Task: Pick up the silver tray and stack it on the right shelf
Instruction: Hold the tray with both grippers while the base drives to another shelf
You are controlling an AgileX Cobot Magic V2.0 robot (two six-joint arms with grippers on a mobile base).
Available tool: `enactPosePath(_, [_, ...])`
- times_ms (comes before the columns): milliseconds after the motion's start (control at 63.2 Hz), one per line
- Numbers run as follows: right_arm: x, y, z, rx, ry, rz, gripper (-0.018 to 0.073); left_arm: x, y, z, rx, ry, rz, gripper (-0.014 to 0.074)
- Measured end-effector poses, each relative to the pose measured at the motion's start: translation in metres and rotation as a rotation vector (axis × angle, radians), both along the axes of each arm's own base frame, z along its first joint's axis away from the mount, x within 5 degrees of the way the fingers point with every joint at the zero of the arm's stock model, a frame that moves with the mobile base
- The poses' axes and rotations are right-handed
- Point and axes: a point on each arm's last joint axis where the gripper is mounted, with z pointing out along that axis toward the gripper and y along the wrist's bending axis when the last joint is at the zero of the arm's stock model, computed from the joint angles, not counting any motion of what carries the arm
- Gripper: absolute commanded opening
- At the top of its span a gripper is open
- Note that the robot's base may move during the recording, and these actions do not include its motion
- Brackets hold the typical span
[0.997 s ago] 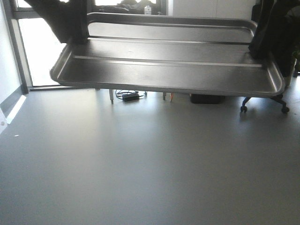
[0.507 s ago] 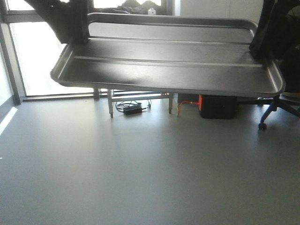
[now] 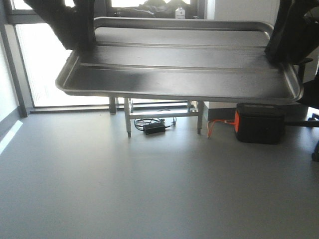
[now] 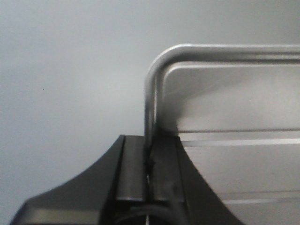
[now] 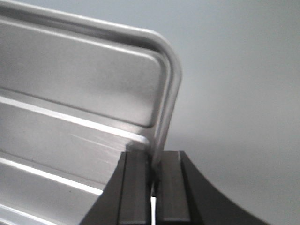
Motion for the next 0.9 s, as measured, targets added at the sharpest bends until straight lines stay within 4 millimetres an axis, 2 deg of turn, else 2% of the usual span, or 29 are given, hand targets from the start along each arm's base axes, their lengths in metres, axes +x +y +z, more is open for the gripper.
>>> enactPosePath(902, [0.0002, -0.0005, 0.0, -0.005, -0.001, 0.0, 0.0057, 0.0016, -0.0016, -0.0022, 0.0, 0.0, -0.001, -0.0093])
